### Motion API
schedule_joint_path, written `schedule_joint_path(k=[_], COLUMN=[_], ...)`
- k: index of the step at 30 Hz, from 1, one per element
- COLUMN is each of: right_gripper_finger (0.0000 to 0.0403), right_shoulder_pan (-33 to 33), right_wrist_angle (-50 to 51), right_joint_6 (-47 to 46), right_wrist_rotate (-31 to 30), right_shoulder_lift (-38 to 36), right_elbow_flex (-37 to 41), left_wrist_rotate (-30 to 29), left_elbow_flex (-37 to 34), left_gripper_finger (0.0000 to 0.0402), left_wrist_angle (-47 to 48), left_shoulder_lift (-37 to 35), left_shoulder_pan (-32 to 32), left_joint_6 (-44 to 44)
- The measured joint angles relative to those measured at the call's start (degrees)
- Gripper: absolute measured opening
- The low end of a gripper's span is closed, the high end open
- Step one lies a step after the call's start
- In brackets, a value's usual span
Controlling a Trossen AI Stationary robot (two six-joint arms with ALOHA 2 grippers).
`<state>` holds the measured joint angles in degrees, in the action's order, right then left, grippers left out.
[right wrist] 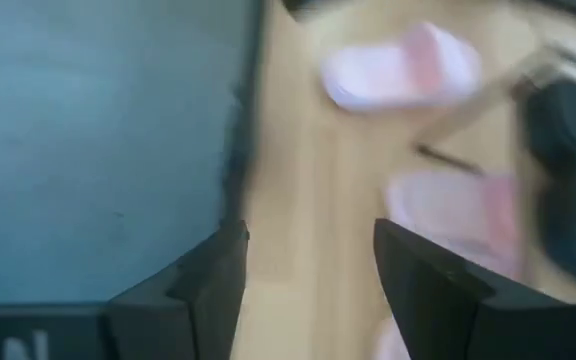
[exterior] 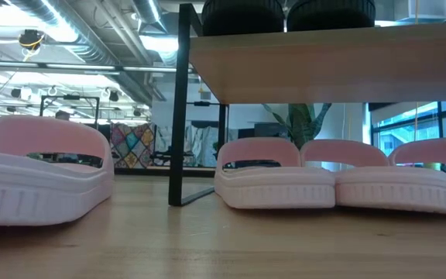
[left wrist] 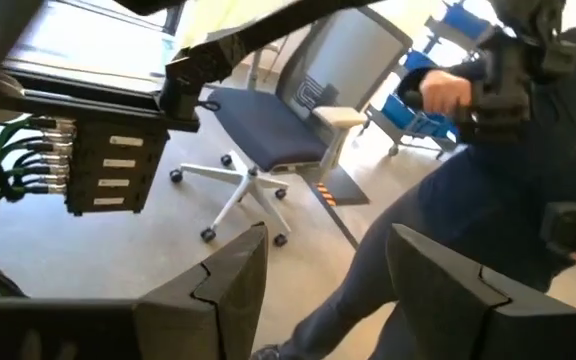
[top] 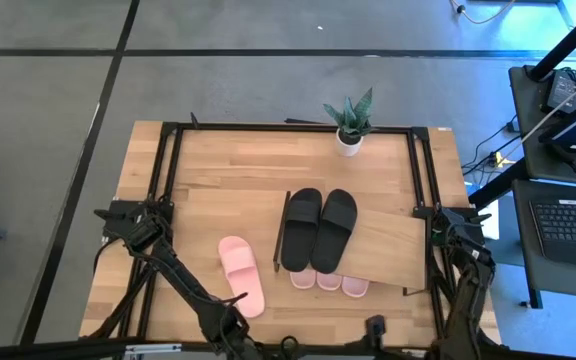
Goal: Pick and place slides into the shelf
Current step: Put the pink slipper under the shelf
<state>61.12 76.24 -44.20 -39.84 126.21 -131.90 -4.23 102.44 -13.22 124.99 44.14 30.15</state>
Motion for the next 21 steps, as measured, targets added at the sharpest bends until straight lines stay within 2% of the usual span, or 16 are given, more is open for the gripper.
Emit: schedule_joint_path(k=[2,5,11,14,17,21], right_gripper_finger=[0.0218,0.0218,0.0218,0.0218,0.0218,0.0218], right_shoulder_pan=[-0.79,-1.4,-1.59,-1.87,-2.19,-2.95], right_wrist_angle=[-2.45,-0.89,-0.58,-6.28,-12.71,-29.13], right_joint_6=[5.08,7.64,14.88,17.61,19.58,23.8], right_wrist_rotate=[1.81,4.3,4.52,5.67,9.37,13.94], right_shoulder_lift=[0.0,0.0,0.0,-0.44,-0.88,-4.42], right_elbow_flex=[0.0,0.02,0.11,3.38,7.89,16.15], left_wrist_rotate=[-0.86,-1.27,-1.27,-1.29,-1.25,-0.74], left_elbow_flex=[0.01,0.01,0.01,-0.01,-0.01,-0.01], left_gripper_finger=[0.0195,0.0195,0.0195,0.0195,0.0195,0.0195], left_wrist_angle=[-0.3,-1.07,-1.09,-1.05,-1.07,-1.0], left_shoulder_lift=[0.0,0.0,0.0,0.0,0.0,0.0], left_shoulder_pan=[-0.09,-0.17,-0.15,-0.15,-0.15,-0.15], left_joint_6=[1.07,1.28,4.24,4.27,4.25,4.29])
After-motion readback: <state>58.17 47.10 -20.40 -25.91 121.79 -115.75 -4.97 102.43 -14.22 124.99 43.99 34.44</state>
